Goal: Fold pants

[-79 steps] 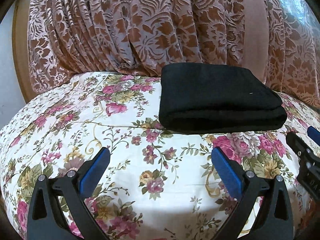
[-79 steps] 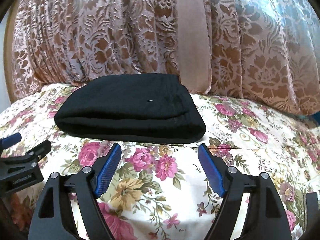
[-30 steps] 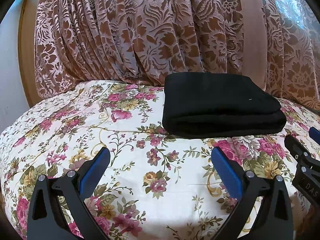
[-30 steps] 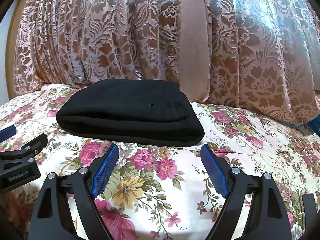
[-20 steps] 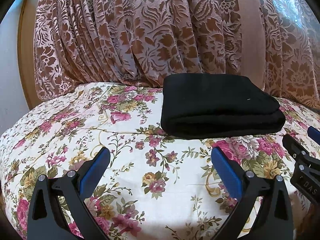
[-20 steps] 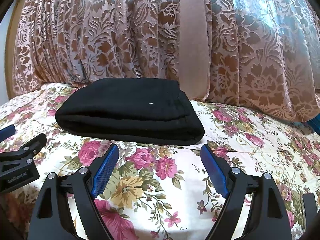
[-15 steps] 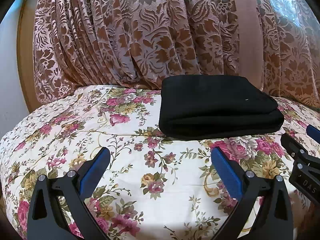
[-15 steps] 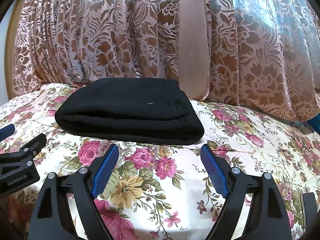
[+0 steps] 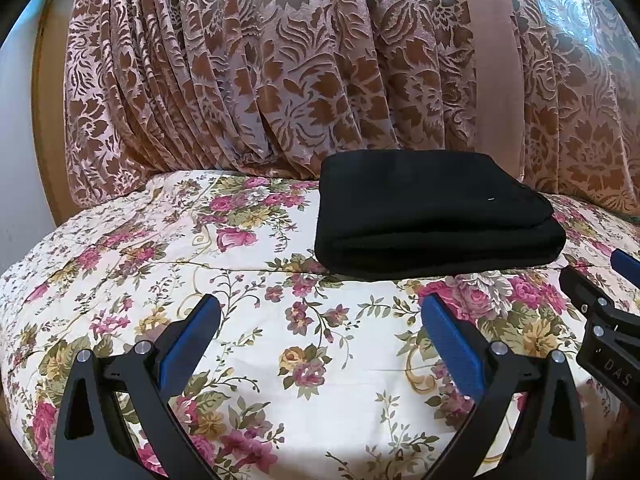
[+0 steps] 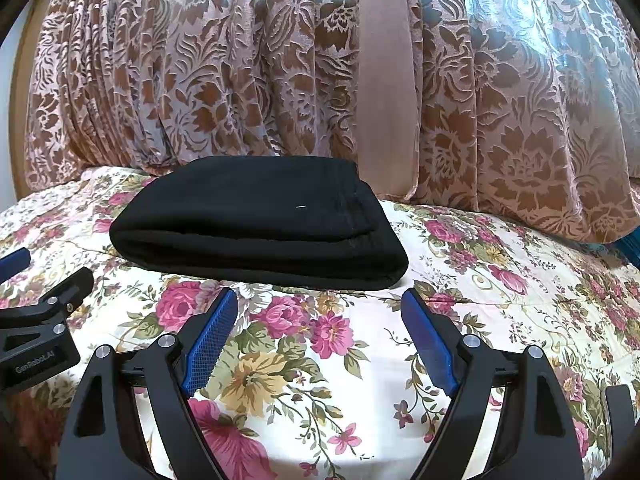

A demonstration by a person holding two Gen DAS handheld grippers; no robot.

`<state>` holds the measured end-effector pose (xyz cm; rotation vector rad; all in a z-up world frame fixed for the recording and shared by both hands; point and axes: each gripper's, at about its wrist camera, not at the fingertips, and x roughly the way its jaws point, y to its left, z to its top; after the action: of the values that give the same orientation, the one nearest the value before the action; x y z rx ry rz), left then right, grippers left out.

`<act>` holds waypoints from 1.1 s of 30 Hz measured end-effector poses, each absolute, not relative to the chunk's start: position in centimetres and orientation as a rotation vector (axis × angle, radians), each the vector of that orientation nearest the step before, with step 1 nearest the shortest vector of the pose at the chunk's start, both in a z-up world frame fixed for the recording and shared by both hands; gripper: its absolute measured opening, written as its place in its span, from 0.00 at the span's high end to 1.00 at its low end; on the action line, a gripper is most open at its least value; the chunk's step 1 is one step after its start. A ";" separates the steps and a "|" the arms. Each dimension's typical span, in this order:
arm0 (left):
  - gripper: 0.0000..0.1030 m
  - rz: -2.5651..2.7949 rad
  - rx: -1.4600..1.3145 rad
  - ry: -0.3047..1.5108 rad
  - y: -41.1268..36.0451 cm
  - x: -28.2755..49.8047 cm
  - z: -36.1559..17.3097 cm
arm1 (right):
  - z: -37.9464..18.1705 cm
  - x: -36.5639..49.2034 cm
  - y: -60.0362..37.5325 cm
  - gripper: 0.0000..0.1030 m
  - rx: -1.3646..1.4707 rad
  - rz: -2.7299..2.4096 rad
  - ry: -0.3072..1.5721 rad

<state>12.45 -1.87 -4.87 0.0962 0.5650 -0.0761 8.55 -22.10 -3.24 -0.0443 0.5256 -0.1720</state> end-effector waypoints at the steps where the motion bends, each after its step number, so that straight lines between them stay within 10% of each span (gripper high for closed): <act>1: 0.03 -0.077 0.094 0.569 -1.9 12.5 -4.9 | -3.2 8.6 -22.1 0.20 -0.046 -0.172 0.526; 33: 0.04 -0.069 0.086 0.577 -1.9 12.6 -5.3 | -3.2 8.5 -22.2 0.20 -0.043 -0.171 0.527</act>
<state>12.64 -1.92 -5.35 0.0865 0.5772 -0.0689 8.52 -22.25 -3.24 -0.0429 0.5266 -0.1711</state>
